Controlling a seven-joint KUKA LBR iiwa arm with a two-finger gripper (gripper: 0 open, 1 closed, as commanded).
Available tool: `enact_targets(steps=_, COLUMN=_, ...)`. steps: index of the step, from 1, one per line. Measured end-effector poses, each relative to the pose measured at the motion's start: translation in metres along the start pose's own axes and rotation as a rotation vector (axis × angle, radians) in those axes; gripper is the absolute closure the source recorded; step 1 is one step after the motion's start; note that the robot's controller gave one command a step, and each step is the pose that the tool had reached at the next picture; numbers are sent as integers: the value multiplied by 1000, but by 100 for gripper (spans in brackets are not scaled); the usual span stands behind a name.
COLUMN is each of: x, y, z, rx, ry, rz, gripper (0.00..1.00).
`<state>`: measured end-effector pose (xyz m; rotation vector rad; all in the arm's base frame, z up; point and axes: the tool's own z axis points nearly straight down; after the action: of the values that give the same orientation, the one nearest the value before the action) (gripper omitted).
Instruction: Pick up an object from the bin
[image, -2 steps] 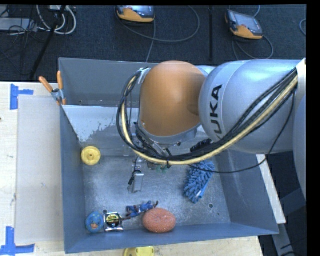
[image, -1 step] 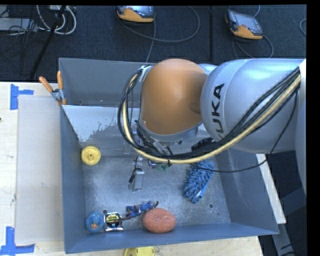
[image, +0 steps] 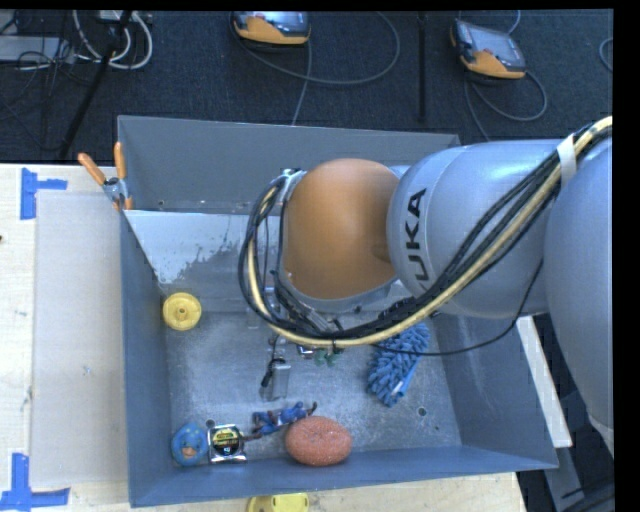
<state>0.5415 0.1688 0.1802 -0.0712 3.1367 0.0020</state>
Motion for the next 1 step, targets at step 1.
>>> enact_targets(steps=1, x=18, y=-24, z=63, rx=1, ry=5, rz=2, gripper=0)
